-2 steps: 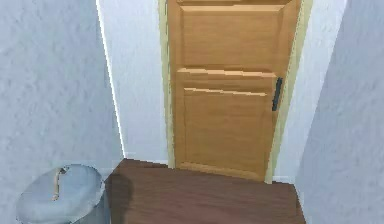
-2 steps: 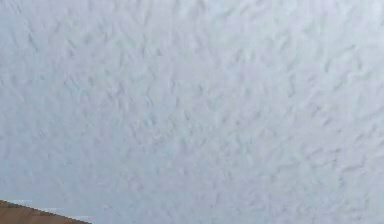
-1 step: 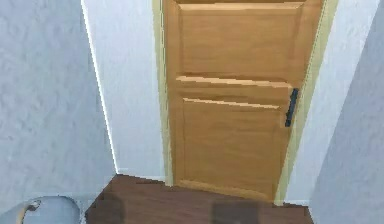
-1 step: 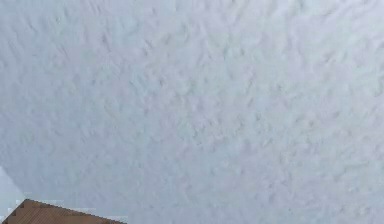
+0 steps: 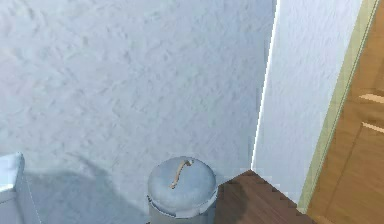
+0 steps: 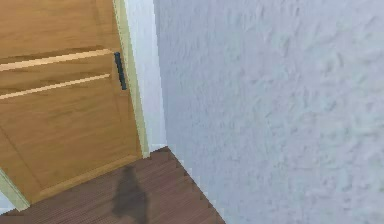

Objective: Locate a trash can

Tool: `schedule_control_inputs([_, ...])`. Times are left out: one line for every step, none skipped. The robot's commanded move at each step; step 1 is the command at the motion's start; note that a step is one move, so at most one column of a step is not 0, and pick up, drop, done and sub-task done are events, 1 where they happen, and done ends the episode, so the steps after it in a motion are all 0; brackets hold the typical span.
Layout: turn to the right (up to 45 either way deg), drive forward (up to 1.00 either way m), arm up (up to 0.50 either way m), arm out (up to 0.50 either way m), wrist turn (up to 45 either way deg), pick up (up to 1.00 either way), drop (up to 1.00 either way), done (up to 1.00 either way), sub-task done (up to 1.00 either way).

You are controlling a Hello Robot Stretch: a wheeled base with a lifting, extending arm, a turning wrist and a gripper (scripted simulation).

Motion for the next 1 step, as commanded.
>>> schedule_control_inputs([0.0,0.00,0.00,0.00,0.0,0.00,0.00,1.00,0.00])
